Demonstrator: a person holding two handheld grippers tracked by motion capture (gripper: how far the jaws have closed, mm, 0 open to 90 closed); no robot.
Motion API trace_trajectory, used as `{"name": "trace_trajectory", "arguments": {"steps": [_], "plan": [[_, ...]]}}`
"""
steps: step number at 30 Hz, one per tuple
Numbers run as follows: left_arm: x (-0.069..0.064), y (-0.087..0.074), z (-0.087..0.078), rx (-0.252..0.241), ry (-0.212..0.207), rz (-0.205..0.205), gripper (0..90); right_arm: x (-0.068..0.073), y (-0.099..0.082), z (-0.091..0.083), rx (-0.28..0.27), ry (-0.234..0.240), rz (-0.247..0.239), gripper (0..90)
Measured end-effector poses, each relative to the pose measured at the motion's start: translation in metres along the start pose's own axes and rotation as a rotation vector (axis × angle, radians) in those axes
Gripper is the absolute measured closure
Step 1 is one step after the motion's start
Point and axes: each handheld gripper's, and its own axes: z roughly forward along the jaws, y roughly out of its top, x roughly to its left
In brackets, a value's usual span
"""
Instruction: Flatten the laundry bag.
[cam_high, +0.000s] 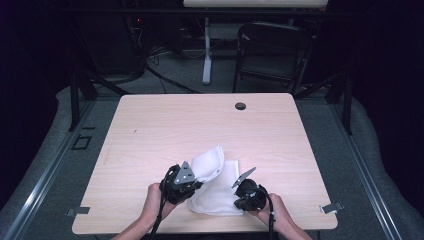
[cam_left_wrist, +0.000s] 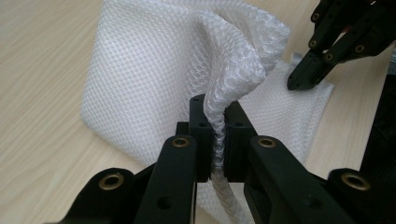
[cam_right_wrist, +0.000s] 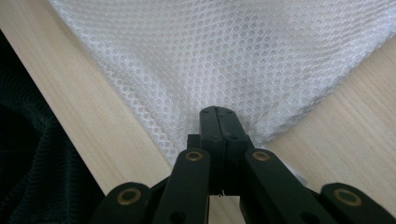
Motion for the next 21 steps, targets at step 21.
{"name": "trace_trajectory", "arguments": {"steps": [21], "plan": [[0.009,-0.030,-0.017,0.055,0.071,-0.099,84.9,-0.003,-0.002,-0.004,0.025,-0.072,-0.006,90.0]]}}
